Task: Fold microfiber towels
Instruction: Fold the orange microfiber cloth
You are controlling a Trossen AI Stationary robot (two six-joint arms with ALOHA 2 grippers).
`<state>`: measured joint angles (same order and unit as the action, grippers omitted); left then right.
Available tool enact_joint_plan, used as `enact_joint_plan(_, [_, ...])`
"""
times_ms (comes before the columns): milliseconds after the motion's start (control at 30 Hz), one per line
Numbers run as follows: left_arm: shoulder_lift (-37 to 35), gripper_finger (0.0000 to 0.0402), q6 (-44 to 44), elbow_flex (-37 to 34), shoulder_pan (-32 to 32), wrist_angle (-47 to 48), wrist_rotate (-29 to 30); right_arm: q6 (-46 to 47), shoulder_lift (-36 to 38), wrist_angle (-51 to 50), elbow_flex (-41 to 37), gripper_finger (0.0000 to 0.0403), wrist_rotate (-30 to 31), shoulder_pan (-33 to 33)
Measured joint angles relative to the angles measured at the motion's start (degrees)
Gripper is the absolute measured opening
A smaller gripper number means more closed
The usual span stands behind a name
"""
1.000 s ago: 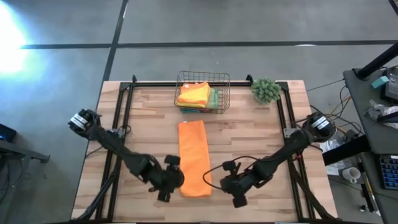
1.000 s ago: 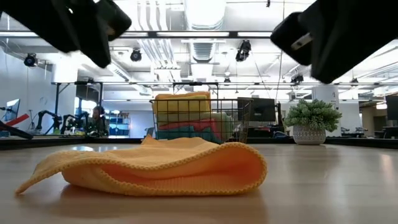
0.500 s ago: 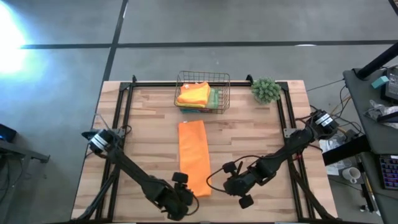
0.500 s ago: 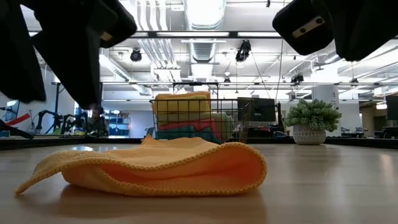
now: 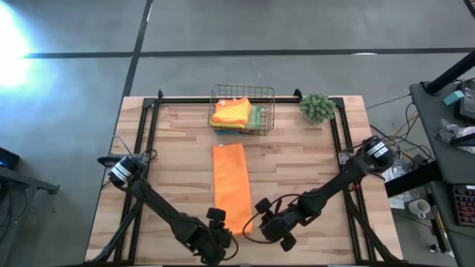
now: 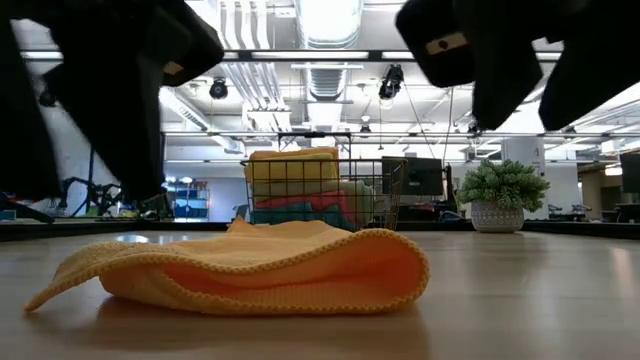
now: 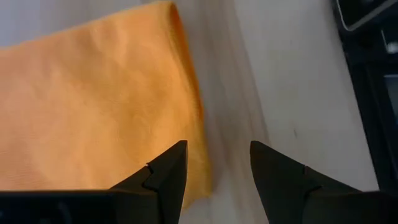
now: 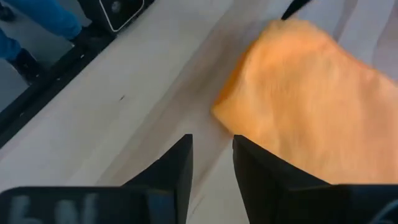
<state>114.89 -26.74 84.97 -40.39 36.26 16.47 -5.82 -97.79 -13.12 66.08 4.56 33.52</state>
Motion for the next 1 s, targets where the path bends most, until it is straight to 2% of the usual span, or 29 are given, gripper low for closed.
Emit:
enact_joint_plan(167, [1.32, 0.016, 0.02, -0.41, -0.24, 0.2, 1.31, -3.03, -2.39, 5.17, 0.02, 0.0106, -0.06, -0.86])
enact_joint_plan(500, [2.08, 0.016, -0.02, -1.41, -0.12, 0.68, 4.9, -6.1, -6.16, 9.39, 0.04, 0.0108, -0.06, -2.28])
enact_joint_plan(700, [2.08, 0.016, -0.02, -1.9, -0.1, 0.76, 4.98, -3.26, -7.58, 8.75, 0.8, 0.0139, -0.05, -2.57])
enact_joint_plan(1000, [2.08, 0.016, 0.04, -3.18, -0.1, 0.25, 4.91, -7.64, -11.14, 8.88, 4.49, 0.0187, -0.52, -2.86])
